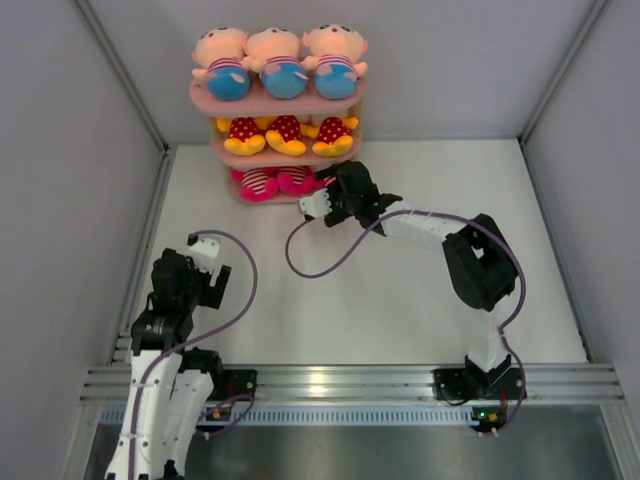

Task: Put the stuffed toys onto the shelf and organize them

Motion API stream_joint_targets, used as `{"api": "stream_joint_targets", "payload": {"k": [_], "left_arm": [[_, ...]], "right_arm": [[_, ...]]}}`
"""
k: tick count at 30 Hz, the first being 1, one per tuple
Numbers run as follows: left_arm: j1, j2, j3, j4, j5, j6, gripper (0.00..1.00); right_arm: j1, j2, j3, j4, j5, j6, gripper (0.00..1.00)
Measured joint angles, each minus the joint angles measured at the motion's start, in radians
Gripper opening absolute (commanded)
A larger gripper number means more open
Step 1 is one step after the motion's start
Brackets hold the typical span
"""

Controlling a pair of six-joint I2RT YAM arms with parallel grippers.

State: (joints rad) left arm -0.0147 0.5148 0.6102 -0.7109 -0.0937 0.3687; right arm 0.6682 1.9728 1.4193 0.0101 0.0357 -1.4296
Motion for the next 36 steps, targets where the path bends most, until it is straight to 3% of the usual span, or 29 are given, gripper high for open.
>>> {"api": "stream_joint_targets", "payload": {"k": [8, 14, 18, 21, 23, 27, 30, 32, 36], "left_arm": [[0.000, -0.013, -0.005, 0.001, 0.001, 0.000, 0.98], [0.000, -0.031, -0.020, 0.001, 0.011, 0.002, 0.98], [0.023, -0.049, -0.034, 0.000, 0.027, 0.011, 0.98], [0.027, -0.058, -0.045, 0.001, 0.042, 0.024, 0.98], [0.027, -0.068, -0.054, 0.001, 0.053, 0.031, 0.98], [0.028, -0.092, -0.063, 0.000, 0.061, 0.039, 0.98], [0.032, -0.114, -0.066, 0.002, 0.074, 0.051, 0.98], [0.039, -0.124, -0.074, 0.003, 0.087, 0.054, 0.98], [0.064, -0.148, -0.093, 0.001, 0.106, 0.065, 0.98]], "right_arm": [[0.029, -0.137, -0.148, 0.016, 0.008, 0.117, 0.99], [0.099, -0.318, -0.148, -0.187, -0.003, 0.535, 0.99], [0.059, -0.417, -0.146, -0.308, 0.029, 0.865, 0.99], [-0.051, -0.446, -0.132, -0.433, 0.081, 1.139, 0.99], [-0.188, -0.456, -0.139, -0.504, 0.089, 1.332, 0.99], [-0.583, -0.554, -0.314, -0.558, 0.089, 1.646, 0.99], [-0.838, -0.666, -0.457, -0.612, 0.104, 1.776, 0.99], [-0.904, -0.752, -0.525, -0.644, 0.129, 1.824, 0.99], [-0.901, -0.929, -0.598, -0.662, 0.139, 1.870, 0.99]]}}
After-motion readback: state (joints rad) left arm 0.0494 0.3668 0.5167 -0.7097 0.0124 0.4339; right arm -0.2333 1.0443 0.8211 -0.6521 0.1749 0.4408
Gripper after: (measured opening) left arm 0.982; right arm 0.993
